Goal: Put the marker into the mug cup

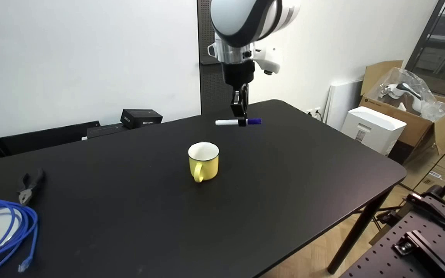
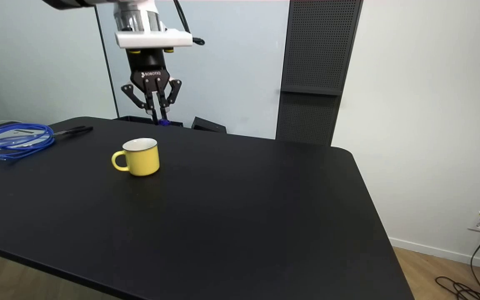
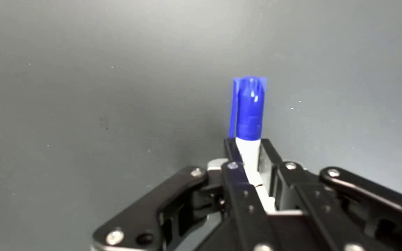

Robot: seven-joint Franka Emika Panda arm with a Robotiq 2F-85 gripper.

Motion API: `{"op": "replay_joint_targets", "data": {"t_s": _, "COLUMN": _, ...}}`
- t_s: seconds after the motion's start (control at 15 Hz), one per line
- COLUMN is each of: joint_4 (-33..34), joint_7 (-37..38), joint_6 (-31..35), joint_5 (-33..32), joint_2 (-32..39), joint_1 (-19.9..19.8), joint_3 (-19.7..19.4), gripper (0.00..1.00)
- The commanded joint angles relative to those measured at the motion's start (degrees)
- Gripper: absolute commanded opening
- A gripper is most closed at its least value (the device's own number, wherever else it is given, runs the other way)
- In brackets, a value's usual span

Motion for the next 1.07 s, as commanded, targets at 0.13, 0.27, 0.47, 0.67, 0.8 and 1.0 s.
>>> {"op": "replay_joint_targets", "data": {"t_s": 0.13, "joint_4": 8.44, "joint_7": -1.49, "joint_6": -12.07, "joint_5": -0.11, "joint_2": 3.13, "joint_1": 2.36, "joint_3": 0.59, "gripper": 0.05}}
{"op": "replay_joint_targets", "data": {"t_s": 0.27, "joint_4": 10.83, "joint_7": -1.99, "joint_6": -13.05, "joint_5": -0.58, "joint_2": 5.89, "joint_1": 2.78, "joint_3": 0.70, "gripper": 0.05}}
{"op": "replay_joint_targets", "data": {"t_s": 0.47, "joint_4": 14.08, "joint_7": -2.09, "joint_6": -13.25, "joint_5": -1.27, "joint_2": 10.34, "joint_1": 3.17, "joint_3": 0.65, "gripper": 0.05}}
{"op": "replay_joint_targets", "data": {"t_s": 0.67, "joint_4": 17.39, "joint_7": -2.27, "joint_6": -13.40, "joint_5": -2.20, "joint_2": 14.62, "joint_1": 3.45, "joint_3": 0.65, "gripper": 0.05}}
{"op": "replay_joint_targets", "data": {"t_s": 0.8, "joint_4": 19.13, "joint_7": -2.71, "joint_6": -13.56, "joint_5": -2.66, "joint_2": 16.71, "joint_1": 3.62, "joint_3": 0.89, "gripper": 0.05}}
{"op": "replay_joint_targets", "data": {"t_s": 1.0, "joint_4": 21.13, "joint_7": -3.58, "joint_6": -14.15, "joint_5": -2.14, "joint_2": 18.78, "joint_1": 3.90, "joint_3": 1.28, "gripper": 0.05}}
